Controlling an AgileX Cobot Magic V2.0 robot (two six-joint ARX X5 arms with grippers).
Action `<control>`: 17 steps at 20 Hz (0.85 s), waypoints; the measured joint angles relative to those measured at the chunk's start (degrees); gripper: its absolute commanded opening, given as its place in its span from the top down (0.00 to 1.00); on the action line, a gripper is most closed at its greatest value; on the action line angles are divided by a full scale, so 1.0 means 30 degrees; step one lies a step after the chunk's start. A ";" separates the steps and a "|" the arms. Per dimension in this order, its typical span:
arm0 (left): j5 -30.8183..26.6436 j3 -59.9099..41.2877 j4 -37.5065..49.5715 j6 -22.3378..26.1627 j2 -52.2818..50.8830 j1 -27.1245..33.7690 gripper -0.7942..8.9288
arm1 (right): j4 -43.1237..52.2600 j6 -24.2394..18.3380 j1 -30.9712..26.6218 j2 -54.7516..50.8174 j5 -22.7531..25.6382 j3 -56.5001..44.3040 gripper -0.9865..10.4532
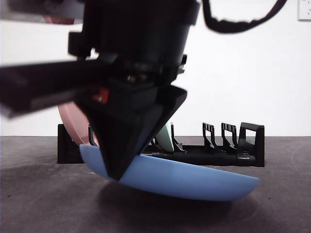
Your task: Place the plate
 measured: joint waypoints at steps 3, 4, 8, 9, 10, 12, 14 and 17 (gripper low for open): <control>0.0000 0.0000 0.0000 0.0000 0.0000 0.0000 0.34 | 0.0168 -0.0015 0.0066 0.0219 0.0015 0.0000 0.90; 0.0000 0.0000 0.0000 0.0000 0.0000 0.0000 0.34 | 0.0189 0.0000 0.0087 0.0219 0.0029 0.0000 0.90; 0.0000 0.0000 0.0000 0.0000 0.0000 0.0000 0.34 | -0.0175 0.0189 0.0131 0.0066 -0.0357 0.0015 0.72; 0.0000 0.0000 0.0000 0.0000 0.0000 0.0000 0.34 | -0.0466 0.0262 0.0051 -0.0189 -0.0357 0.0066 0.68; 0.0000 0.0000 0.0000 0.0000 0.0007 0.0000 0.34 | -0.0801 0.0313 -0.0117 -0.0663 -0.0364 0.0211 0.65; 0.0000 0.0000 0.0000 0.0000 0.0051 0.0000 0.34 | -0.1173 0.0350 -0.0546 -0.1982 -0.0845 0.0772 0.62; 0.0000 0.0000 0.0007 0.0000 0.0138 0.0000 0.34 | -0.1421 0.0350 -0.1406 -0.3694 -0.1705 0.1158 0.61; 0.0000 0.0000 0.0051 0.0000 0.0153 0.0000 0.34 | -0.1989 0.0357 -0.3432 -0.6302 -0.3592 0.1260 0.60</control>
